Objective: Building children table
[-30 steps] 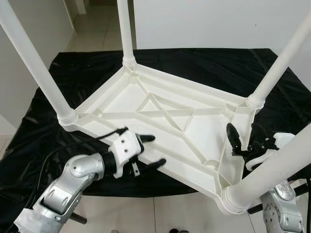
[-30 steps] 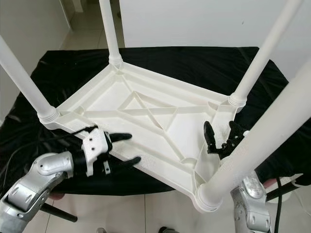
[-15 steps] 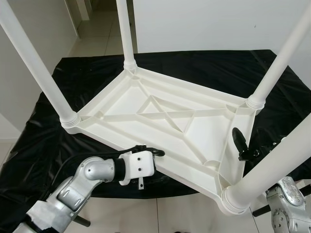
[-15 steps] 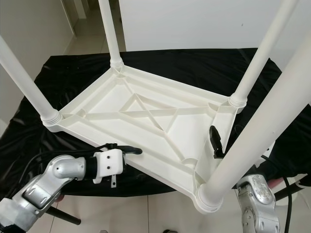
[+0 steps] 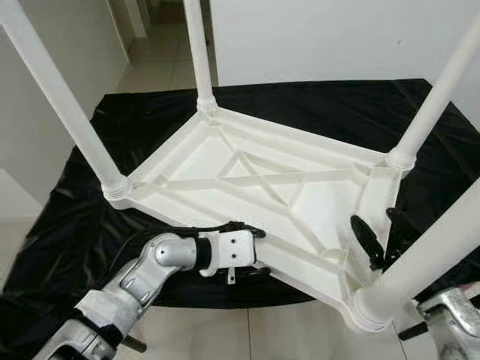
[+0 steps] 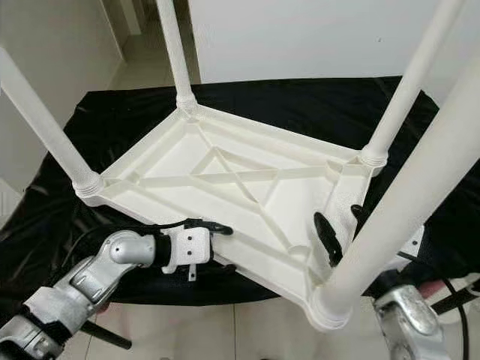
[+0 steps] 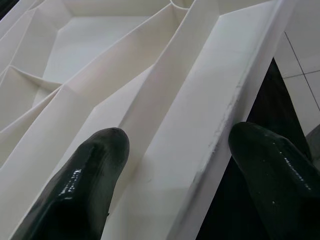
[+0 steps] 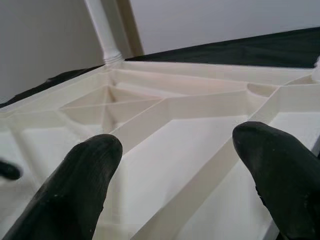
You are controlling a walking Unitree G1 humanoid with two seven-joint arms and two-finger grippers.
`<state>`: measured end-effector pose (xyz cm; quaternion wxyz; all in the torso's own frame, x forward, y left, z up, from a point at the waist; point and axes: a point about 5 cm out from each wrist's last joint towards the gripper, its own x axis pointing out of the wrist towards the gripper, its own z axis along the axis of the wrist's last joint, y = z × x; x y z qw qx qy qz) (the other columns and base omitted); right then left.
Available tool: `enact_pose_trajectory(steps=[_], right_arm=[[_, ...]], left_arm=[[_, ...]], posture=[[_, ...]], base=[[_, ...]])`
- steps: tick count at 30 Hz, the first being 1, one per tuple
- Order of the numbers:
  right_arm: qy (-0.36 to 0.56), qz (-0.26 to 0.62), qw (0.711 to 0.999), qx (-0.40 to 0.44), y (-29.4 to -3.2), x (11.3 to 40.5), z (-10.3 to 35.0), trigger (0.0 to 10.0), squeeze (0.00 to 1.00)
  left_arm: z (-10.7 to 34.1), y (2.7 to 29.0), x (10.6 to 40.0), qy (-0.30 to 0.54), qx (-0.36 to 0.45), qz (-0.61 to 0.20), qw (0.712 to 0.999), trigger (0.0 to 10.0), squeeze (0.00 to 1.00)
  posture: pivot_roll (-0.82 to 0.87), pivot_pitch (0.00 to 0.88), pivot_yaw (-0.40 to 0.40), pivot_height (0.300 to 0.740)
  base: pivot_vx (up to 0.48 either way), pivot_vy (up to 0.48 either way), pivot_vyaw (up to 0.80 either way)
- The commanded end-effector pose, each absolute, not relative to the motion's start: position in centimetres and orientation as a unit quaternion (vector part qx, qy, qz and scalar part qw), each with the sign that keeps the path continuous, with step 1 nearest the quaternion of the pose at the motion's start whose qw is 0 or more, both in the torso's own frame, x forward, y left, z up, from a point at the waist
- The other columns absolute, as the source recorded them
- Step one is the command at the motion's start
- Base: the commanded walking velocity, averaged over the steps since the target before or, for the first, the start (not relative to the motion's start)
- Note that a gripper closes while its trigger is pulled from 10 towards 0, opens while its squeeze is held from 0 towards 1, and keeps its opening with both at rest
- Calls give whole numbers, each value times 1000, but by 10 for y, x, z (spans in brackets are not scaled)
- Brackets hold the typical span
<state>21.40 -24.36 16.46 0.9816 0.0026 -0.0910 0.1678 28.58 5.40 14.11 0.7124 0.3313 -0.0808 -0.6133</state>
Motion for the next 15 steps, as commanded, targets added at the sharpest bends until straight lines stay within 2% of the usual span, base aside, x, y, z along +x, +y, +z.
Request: enact_pose_trajectory(steps=[1,8,11,15], right_arm=[[-79,195,978,12,-240,209,163,10000,0],[-75,209,975,7,-238,199,160,10000,0],[-66,206,976,2,-246,182,161,10000,0],[-62,200,978,10,-251,176,161,10000,0]], left_arm=[[140,59,297,-77,345,-588,727,10000,0],[141,56,306,-78,356,-586,724,10000,0],[143,54,313,-83,365,-589,717,10000,0],[142,52,315,-85,364,-591,715,10000,0]], posture=[[-95,114,97,740],[-106,114,103,740],[-136,119,112,740],[-149,122,119,740]], base=[[0,0,0],[0,0,0],[0,0,0],[0,0,0]])
